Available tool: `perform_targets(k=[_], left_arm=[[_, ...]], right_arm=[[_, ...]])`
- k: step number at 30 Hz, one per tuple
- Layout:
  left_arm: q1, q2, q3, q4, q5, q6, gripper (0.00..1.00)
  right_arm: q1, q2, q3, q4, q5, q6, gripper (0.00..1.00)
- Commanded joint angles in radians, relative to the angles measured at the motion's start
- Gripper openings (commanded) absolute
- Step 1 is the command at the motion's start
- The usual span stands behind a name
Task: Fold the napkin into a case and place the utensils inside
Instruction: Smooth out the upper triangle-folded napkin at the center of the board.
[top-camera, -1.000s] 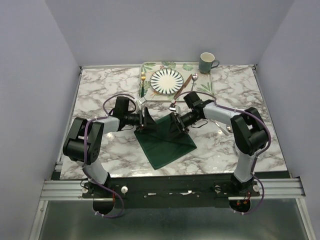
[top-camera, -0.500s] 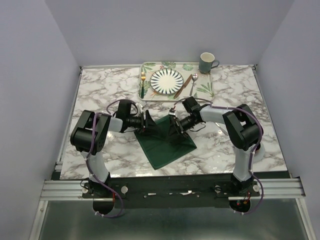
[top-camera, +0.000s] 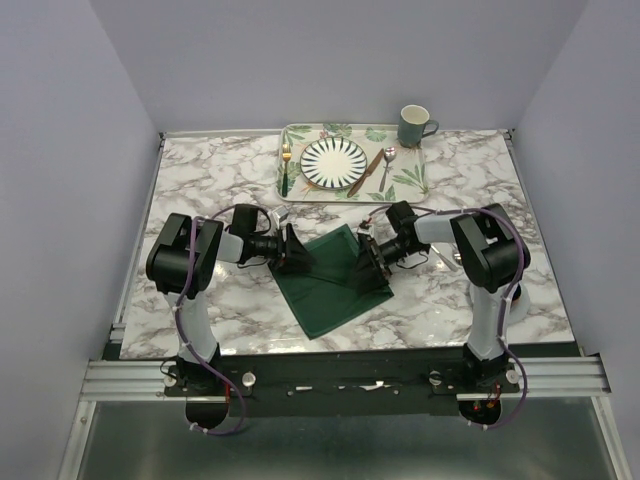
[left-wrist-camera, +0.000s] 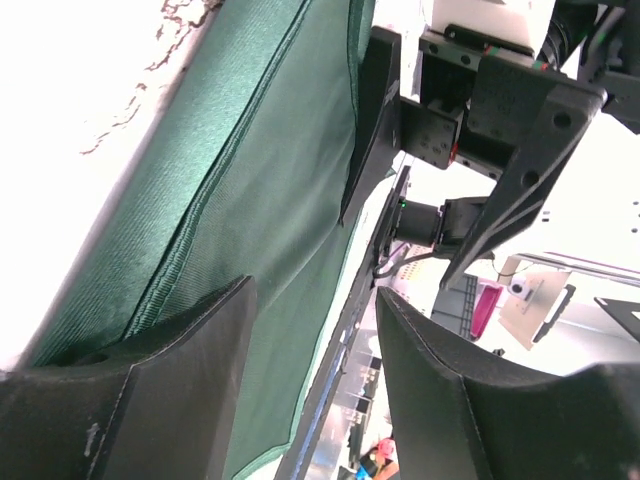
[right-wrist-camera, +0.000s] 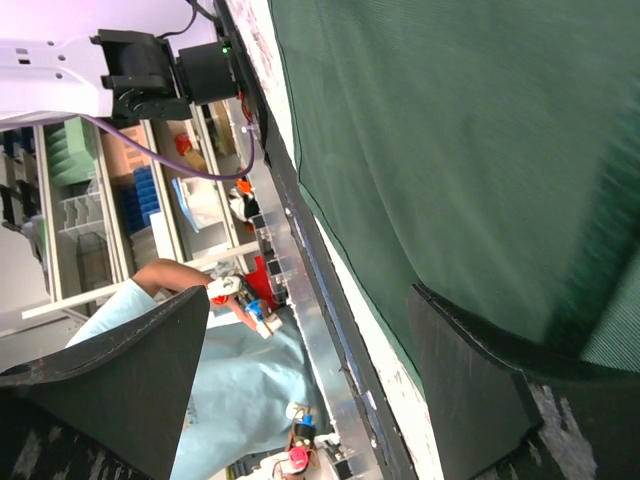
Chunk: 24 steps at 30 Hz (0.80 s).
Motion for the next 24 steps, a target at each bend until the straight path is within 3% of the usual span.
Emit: perform_targets(k=[1, 16, 20, 23, 24], left_arm=[[0.024, 0.046, -0.002, -0.037, -0.053, 0.046, 0.66], [0.027, 0.029, -0.041, 0.045, -0.055, -0.004, 0.66], [0.014, -0.057, -0.030, 0.049, -0.003, 0.016, 0.66], [-0.006, -0.155, 0.010, -0.032, 0.013, 0.118, 0.64], [-0.009, -0.176, 0.036, -0.166, 0.004, 0.175, 0.62]], right_arm=[[-0.041, 0.062, -0.025, -0.113, 0.098, -0.078, 0.88], [-0.081, 0.122, 0.085, -0.258, 0.186, -0.155, 0.84], [-0.079, 0.073, 0.114, -0.305, 0.166, -0.195, 0.82], [-0.079, -0.005, 0.151, -0.346, 0.158, -0.224, 0.77], [-0.079, -0.025, 0.171, -0.368, 0.164, -0.226, 0.76]])
